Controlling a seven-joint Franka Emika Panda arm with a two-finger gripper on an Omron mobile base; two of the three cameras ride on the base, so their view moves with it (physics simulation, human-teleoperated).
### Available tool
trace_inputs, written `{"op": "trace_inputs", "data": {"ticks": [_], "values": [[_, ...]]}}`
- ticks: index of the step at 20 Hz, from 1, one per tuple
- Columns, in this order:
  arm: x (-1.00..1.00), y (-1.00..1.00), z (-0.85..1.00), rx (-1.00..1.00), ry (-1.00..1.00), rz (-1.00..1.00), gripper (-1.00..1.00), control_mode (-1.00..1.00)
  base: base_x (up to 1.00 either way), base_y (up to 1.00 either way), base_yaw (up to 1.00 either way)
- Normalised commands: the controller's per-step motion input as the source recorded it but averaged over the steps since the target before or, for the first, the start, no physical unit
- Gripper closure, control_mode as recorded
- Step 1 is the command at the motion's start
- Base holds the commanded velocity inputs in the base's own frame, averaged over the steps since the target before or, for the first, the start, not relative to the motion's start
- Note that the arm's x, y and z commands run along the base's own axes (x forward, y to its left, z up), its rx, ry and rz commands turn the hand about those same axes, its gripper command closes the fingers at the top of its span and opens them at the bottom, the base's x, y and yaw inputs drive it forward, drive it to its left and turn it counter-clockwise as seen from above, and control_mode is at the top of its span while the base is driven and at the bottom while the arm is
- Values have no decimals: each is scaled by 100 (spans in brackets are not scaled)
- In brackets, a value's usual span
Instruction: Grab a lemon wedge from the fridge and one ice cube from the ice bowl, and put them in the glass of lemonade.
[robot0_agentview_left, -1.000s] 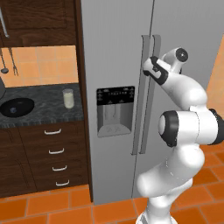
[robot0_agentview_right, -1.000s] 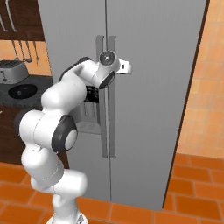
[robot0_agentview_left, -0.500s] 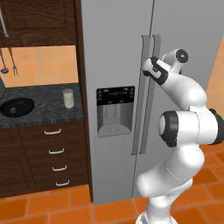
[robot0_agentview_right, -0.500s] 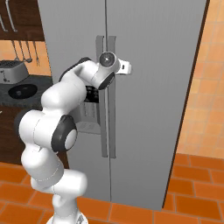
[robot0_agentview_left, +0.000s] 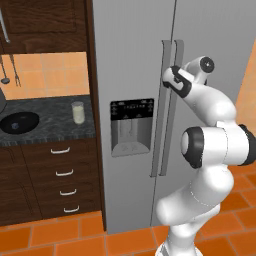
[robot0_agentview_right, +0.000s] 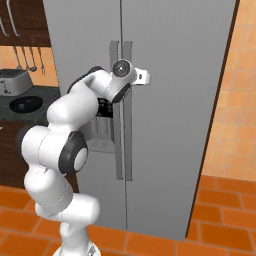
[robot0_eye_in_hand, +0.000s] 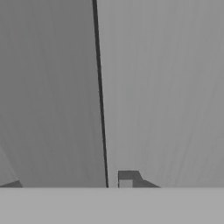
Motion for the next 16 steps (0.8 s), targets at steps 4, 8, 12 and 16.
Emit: {"op": "trace_inputs", "data": {"ticks": [4,8,12,16], "values": [[7,-28,5,-7,4,0,100,-100,0,0,0],[0,-40,16,-1,4,0,100,-100,0,0,0],[-12,-49,33,0,0,0,100,-100,0,0,0],[-63,-67,41,1,0,0,100,-100,0,0,0]]}}
